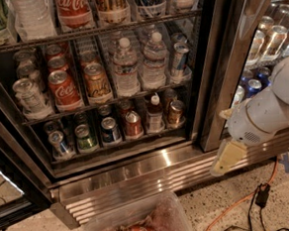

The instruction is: Pick green can from bottom shelf of fridge

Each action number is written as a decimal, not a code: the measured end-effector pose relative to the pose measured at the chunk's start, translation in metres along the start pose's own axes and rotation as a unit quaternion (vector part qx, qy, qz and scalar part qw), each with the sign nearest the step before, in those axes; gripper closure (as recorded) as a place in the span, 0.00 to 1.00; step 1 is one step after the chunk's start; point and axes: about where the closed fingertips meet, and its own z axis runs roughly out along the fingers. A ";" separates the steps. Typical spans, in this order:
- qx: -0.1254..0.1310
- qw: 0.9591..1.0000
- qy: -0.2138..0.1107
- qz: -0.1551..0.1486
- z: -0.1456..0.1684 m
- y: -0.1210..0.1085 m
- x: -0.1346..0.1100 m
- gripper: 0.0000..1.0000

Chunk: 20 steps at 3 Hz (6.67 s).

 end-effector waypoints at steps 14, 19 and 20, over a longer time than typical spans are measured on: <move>-0.102 0.909 -0.404 0.000 0.299 0.119 -0.268 0.00; -0.006 0.896 -0.440 0.055 0.311 0.116 -0.293 0.00; 0.012 0.890 -0.453 0.060 0.320 0.105 -0.302 0.00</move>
Offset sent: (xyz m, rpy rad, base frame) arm 0.0095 0.0271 -0.0144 0.1321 -0.0016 0.0115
